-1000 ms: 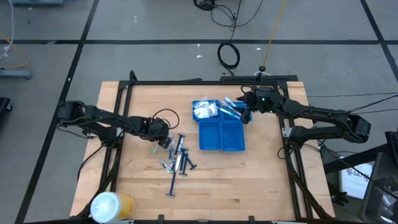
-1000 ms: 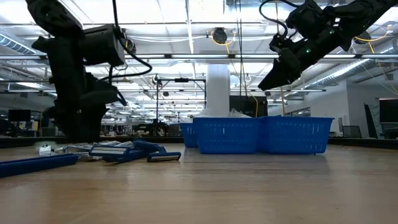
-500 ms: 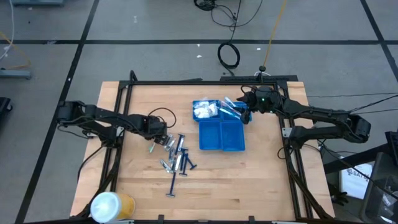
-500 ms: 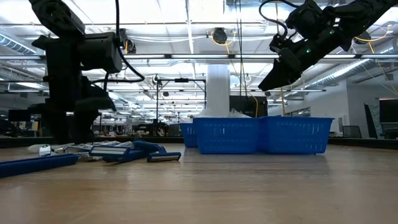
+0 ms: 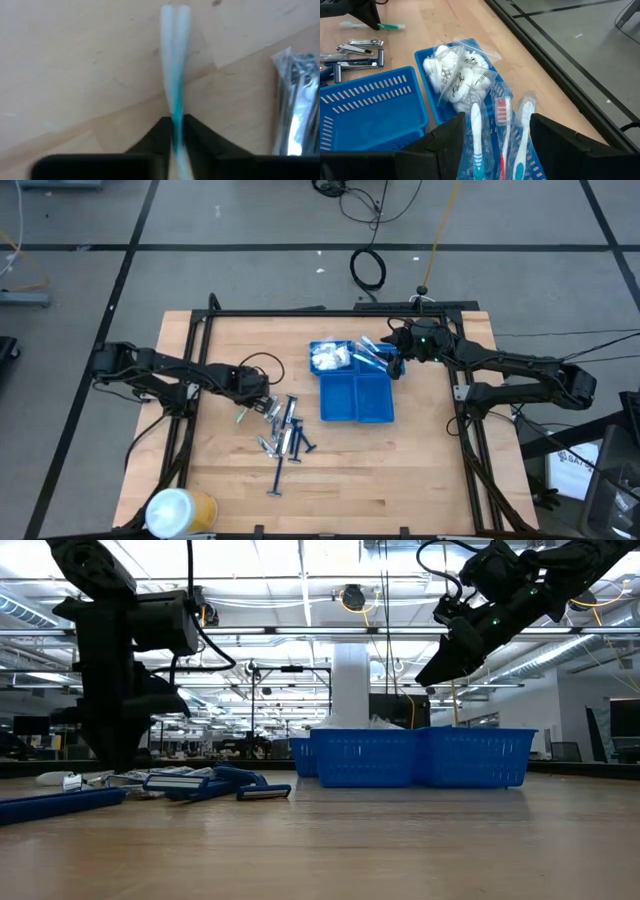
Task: Pick & Place Travel size toiletries
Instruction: Put the green toothbrush into the top right blue basket
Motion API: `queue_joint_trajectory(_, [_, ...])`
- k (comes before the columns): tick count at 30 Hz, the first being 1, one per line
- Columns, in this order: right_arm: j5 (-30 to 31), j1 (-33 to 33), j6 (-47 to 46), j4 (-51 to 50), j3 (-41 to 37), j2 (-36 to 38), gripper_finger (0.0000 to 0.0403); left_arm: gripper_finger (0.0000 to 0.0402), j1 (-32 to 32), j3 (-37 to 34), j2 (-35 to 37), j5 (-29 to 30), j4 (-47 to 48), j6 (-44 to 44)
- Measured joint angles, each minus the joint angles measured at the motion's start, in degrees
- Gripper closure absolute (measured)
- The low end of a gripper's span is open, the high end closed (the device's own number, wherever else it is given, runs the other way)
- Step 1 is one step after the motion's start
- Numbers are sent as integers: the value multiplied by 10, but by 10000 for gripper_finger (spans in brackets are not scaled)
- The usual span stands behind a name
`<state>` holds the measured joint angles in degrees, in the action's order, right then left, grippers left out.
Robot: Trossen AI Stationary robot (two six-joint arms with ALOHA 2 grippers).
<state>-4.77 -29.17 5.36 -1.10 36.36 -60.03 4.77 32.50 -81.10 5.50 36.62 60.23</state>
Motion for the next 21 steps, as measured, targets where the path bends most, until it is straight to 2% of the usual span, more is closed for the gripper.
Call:
queue_joint_trajectory(2, [0, 0, -2, 0, 0, 0, 193, 388, 6, 1, 0, 2, -6, -15])
queue_joint_trajectory(5, [0, 0, -4, 1, 0, 0, 193, 382, 10, 13, 8, 10, -2, -52])
queue_joint_trajectory(8, [0, 0, -18, 14, 0, 0, 193, 393, 11, 47, 24, 47, 14, -102])
queue_joint_trajectory(13, [0, 15, -39, 76, 0, -4, 193, 390, 8, 139, 78, 125, -38, -225])
queue_joint_trajectory(16, [-4, 39, -39, 118, 0, -12, 193, 395, 1, 175, 95, 140, -139, -340])
queue_joint_trajectory(18, [-15, 59, -45, 163, 0, -29, 193, 395, -5, 179, 102, 148, -243, -429])
queue_joint_trajectory(21, [-38, 92, -45, 236, -1, -65, 193, 392, -6, 175, 96, 127, -400, -537])
